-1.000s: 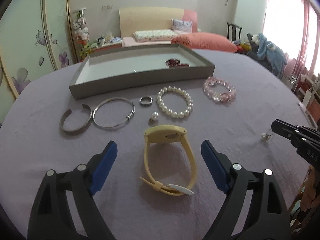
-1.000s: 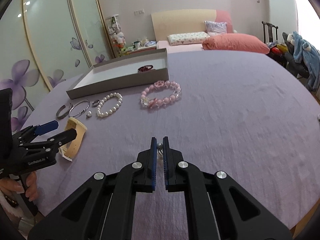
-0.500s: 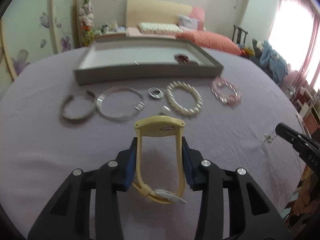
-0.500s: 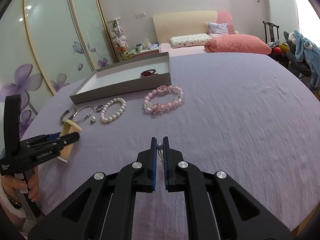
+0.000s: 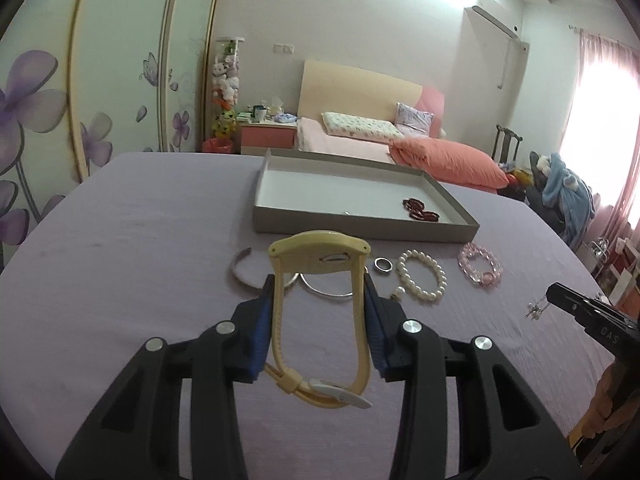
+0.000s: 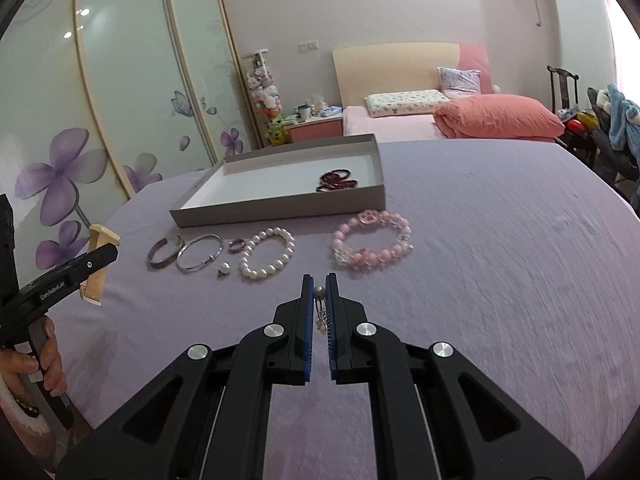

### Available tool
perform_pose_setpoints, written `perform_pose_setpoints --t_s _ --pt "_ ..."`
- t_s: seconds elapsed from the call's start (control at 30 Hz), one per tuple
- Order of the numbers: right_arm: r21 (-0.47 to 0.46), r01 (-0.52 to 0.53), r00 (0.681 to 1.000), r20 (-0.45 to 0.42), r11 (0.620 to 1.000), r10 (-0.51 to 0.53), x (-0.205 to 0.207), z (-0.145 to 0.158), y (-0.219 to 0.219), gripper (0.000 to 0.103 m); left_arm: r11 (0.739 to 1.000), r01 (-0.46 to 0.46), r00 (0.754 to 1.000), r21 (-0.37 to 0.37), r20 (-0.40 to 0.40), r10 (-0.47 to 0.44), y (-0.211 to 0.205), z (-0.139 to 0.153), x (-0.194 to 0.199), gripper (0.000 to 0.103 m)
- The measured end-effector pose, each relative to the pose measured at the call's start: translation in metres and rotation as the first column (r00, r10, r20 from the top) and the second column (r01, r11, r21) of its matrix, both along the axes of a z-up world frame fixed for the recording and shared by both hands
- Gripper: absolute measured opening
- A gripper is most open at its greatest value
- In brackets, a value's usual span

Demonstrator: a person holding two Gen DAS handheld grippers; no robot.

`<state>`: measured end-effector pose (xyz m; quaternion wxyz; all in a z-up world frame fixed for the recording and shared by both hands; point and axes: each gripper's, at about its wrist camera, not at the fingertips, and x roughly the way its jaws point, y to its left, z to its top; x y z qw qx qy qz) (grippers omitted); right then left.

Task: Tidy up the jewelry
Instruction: 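Carry the watch and earrings into the tray and open both grippers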

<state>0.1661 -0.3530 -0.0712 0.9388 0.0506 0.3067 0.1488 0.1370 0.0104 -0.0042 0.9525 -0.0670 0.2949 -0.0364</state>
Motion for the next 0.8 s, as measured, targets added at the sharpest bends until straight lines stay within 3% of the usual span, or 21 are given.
perform_pose_setpoints --t_s 0.37,0.8 --pt "-0.021 -0.029 0.998 0.060 0.999 0.031 0.011 0.020 0.017 0.007 1.000 -0.011 0.999 -0.004 0.033 0.011 0.007 0.009 0.010 0.040" --pt "-0.041 -0.020 0.978 0.208 0.999 0.028 0.056 0.065 0.025 0.007 0.999 -0.022 0.989 0.043 0.150 0.015 0.003 0.043 0.050 0.040"
